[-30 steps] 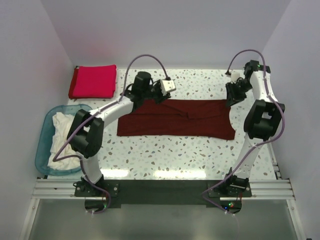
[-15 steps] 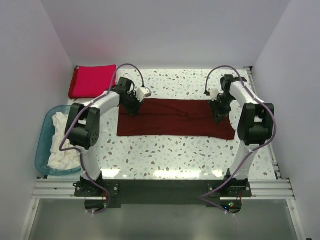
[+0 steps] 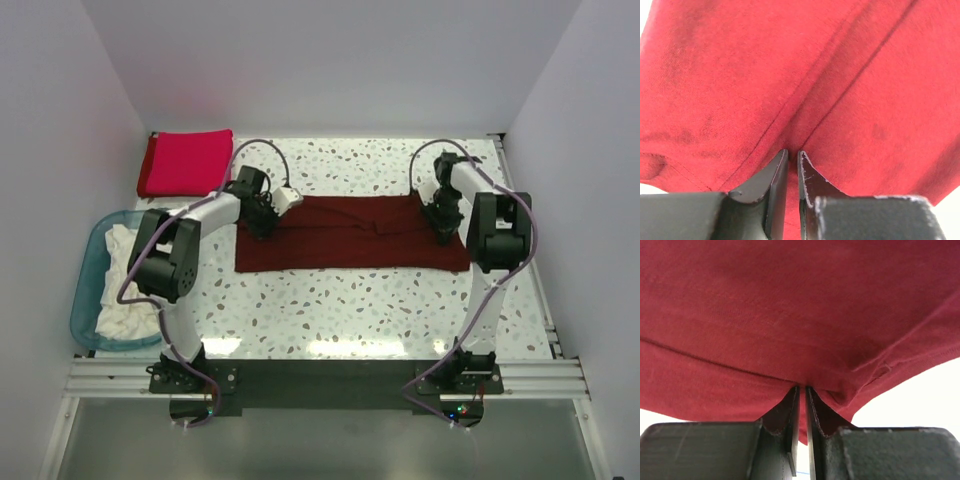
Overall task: Fold and stack the t-shirts
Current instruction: Fold the tshirt
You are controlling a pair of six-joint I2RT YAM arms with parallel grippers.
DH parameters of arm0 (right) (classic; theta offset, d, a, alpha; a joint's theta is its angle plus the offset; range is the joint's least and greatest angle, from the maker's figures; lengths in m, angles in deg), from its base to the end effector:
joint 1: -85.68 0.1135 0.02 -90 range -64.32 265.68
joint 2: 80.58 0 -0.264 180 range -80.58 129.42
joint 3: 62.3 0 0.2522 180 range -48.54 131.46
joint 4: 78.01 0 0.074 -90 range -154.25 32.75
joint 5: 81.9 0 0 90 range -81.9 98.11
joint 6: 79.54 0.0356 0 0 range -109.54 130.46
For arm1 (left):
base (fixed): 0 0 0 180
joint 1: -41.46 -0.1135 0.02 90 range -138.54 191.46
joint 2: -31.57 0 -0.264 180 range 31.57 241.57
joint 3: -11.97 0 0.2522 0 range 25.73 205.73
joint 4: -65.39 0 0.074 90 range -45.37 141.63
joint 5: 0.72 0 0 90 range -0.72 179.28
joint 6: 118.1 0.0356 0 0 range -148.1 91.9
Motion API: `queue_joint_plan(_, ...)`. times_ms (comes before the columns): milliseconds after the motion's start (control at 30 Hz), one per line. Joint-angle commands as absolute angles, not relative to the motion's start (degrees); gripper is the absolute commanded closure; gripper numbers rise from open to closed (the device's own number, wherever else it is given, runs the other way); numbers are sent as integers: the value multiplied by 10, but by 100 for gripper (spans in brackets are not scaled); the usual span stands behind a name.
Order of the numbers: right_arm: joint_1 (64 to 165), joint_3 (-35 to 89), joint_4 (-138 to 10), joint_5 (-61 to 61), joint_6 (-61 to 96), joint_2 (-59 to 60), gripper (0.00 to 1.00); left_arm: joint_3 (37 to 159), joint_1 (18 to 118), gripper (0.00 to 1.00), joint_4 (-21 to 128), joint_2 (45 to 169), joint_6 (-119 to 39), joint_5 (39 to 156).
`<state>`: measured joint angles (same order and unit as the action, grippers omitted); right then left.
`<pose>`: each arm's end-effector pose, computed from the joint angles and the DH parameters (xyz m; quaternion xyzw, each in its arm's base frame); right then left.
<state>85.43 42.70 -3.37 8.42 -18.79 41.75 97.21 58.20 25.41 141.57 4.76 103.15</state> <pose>0.3982 -0.0019 0.1519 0.2504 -0.9680 -0.0017 0.0173 0.3668 -0.1192 0.1578 0.4303 0.8683 -0.0862 0.2314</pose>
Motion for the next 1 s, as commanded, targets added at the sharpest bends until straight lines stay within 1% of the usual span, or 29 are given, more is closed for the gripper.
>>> queue_joint_plan(0, 852, 521, -109, 134, -206, 490, 88, 930, 580, 82, 248, 1411, 67, 996)
queue_joint_plan(67, 852, 571, -123, 148, -209, 541, 89, 917, 580, 82, 243, 1394, 57, 1004)
queue_joint_plan(167, 875, 704, -155, 160, -215, 606, 89, 908, 587, 82, 216, 1363, 29, 1061)
queue_joint_plan(200, 880, 727, -163, 159, -223, 623, 88, 894, 596, 82, 206, 1352, 21, 1072)
queue_joint_plan(267, 897, 780, -209, 167, -238, 657, 88, 874, 646, 81, 203, 1311, 8, 1073)
queue_joint_plan(367, 922, 807, -292, 181, -254, 666, 87, 848, 681, 80, 215, 1256, -36, 1077)
queue_joint_plan(500, 932, 793, -387, 191, -257, 628, 86, 890, 682, 78, 221, 1233, -45, 1051)
queue_joint_plan(533, 932, 771, -422, 193, -255, 616, 85, 898, 684, 77, 224, 1231, -40, 1052)
queue_joint_plan(633, 931, 743, -458, 191, -245, 565, 79, 916, 709, 77, 235, 1245, -13, 1050)
queue_joint_plan(700, 931, 725, -455, 184, -232, 528, 74, 923, 720, 77, 248, 1260, 5, 1047)
queue_joint_plan(833, 931, 701, -404, 168, -210, 471, 68, 950, 726, 78, 257, 1323, 27, 1052)
queue_joint_plan(967, 930, 677, -354, 154, -200, 421, 67, 953, 738, 78, 265, 1357, 42, 1055)
